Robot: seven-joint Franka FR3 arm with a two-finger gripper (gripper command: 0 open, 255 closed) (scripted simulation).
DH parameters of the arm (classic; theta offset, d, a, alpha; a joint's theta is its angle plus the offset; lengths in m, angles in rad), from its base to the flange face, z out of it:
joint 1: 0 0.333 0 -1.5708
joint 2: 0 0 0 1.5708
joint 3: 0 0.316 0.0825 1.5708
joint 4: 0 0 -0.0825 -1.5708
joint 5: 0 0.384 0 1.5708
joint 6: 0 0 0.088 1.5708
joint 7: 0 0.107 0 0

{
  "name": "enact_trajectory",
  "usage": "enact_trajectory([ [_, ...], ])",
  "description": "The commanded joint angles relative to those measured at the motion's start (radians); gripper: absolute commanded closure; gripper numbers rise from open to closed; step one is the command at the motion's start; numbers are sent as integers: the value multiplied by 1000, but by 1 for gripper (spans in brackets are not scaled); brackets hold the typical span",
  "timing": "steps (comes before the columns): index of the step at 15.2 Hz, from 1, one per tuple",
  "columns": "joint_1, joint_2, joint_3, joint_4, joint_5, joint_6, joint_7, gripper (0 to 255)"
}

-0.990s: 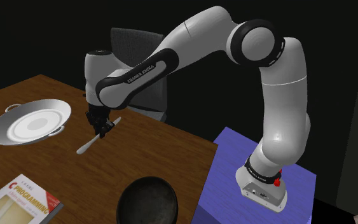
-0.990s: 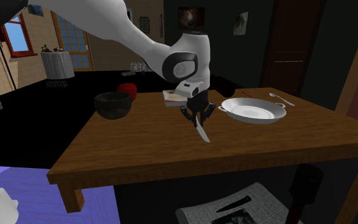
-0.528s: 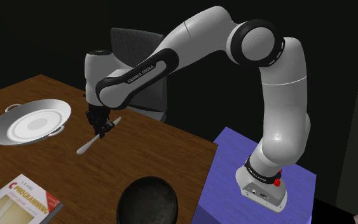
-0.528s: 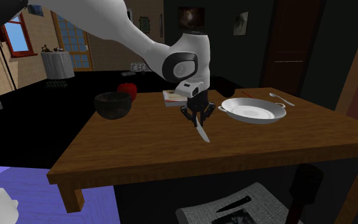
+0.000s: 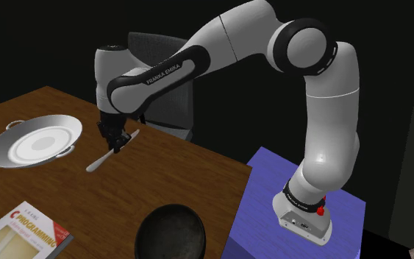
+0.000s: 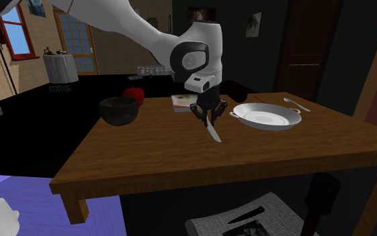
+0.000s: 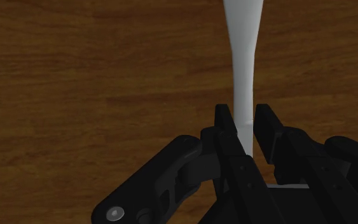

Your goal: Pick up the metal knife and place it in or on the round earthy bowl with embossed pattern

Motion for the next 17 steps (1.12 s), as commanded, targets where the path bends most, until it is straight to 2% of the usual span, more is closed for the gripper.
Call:
enact_trajectory([
  [1,-2,-11,5,13,7,-22,0,255],
  [17,-15,-82,33,137,50,-208,-9,255],
])
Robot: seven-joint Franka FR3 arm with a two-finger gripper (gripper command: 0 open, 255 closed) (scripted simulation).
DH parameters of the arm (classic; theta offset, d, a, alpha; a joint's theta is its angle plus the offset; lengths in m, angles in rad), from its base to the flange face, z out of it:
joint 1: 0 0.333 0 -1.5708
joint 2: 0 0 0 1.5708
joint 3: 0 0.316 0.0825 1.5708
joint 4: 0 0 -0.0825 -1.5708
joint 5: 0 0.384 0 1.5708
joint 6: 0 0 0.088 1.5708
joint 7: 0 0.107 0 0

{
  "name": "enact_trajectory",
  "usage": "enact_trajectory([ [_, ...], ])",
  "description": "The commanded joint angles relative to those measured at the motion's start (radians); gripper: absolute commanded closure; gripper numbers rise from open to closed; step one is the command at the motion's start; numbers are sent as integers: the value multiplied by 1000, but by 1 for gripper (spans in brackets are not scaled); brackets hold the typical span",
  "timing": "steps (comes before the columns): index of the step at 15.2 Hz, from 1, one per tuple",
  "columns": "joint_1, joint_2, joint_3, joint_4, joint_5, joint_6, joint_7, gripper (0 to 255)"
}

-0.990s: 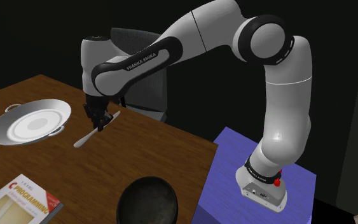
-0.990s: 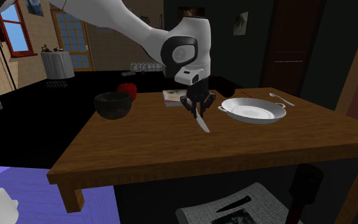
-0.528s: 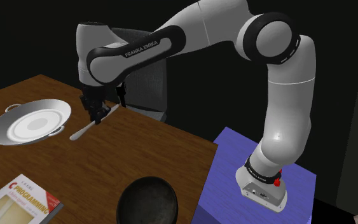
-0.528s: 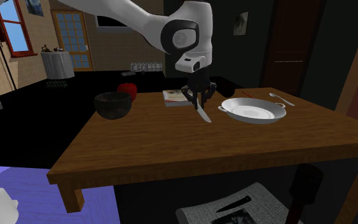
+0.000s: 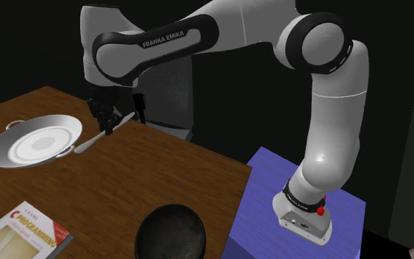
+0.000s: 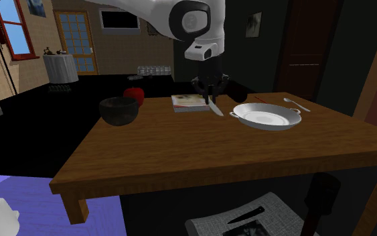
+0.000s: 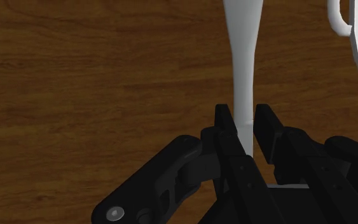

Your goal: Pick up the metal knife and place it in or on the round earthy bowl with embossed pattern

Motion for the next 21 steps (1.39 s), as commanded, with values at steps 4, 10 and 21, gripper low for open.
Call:
enact_trajectory([
  [4,-3,-19,6,44,11,-60,-2,255],
  [10,-19,-100,29,-10,54,-74,6,255],
  [21,-22,-496,101,-399,322,11,0,255],
])
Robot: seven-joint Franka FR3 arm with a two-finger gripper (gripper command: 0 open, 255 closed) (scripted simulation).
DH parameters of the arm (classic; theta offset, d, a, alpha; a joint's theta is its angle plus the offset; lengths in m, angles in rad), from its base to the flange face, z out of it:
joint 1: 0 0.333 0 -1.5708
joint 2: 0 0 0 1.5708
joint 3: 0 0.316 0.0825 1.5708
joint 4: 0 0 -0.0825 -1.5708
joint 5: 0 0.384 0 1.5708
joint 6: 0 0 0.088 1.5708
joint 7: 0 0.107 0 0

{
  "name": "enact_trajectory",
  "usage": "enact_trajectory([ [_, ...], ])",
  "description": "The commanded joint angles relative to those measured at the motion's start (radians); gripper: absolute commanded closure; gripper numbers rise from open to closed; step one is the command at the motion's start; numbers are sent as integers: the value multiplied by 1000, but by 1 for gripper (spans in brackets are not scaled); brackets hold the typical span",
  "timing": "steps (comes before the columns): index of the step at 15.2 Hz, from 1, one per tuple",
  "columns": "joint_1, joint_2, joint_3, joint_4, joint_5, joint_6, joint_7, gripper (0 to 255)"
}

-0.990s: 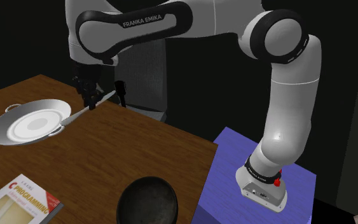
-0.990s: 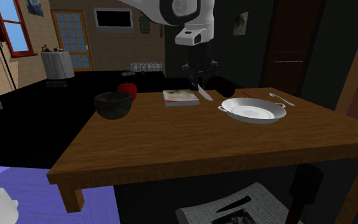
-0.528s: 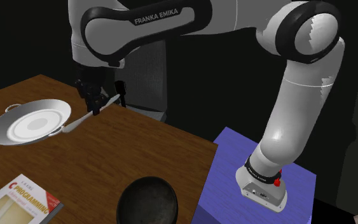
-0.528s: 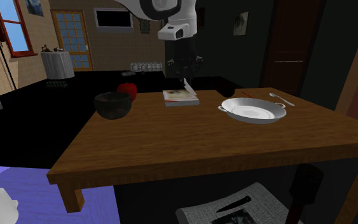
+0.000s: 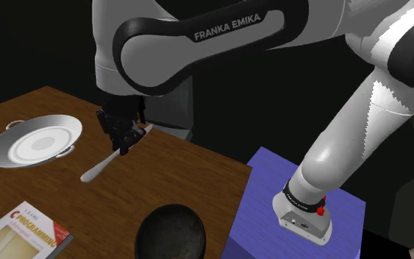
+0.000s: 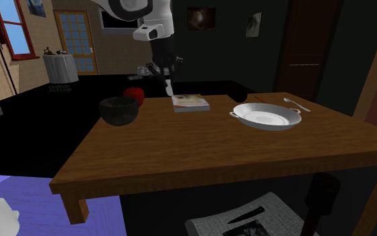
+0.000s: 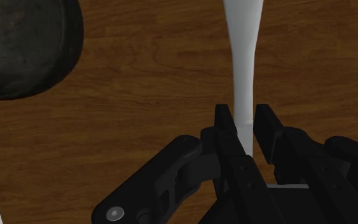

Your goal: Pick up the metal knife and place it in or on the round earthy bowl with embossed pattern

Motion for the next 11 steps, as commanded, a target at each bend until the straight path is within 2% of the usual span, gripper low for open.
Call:
enact_trajectory([
  [1,14,-61,5,-50,45,5,1,255],
  [11,158,-359,20,-246,243,-29,61,255],
])
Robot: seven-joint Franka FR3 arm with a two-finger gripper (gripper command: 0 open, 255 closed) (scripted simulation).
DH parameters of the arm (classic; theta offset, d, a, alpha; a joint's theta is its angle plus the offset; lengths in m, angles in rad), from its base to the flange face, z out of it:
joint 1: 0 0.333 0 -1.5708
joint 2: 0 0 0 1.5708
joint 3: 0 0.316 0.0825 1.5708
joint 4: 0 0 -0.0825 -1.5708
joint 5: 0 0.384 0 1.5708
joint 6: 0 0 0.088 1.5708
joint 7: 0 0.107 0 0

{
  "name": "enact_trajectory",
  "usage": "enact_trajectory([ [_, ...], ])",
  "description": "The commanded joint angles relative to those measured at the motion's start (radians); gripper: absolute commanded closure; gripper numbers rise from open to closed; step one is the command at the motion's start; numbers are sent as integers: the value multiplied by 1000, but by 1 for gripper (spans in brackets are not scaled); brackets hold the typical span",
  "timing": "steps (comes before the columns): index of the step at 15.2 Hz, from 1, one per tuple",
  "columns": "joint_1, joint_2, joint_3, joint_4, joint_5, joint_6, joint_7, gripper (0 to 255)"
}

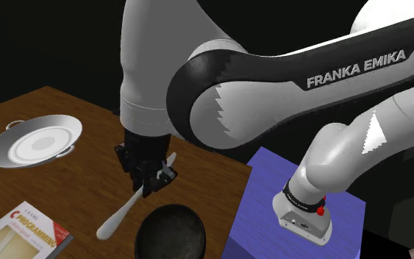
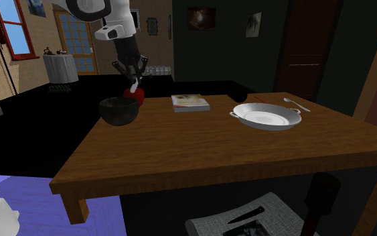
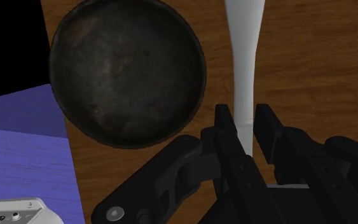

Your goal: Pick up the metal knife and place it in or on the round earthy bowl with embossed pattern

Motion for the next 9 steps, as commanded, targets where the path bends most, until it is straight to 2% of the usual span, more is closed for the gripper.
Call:
enact_trajectory([
  [1,37,-64,-2,-36,38,-16,17,255],
  [6,121,-177,20,-86,103,-49,90,255],
  [9,122,-170,37,-118,113,-8,85,255],
])
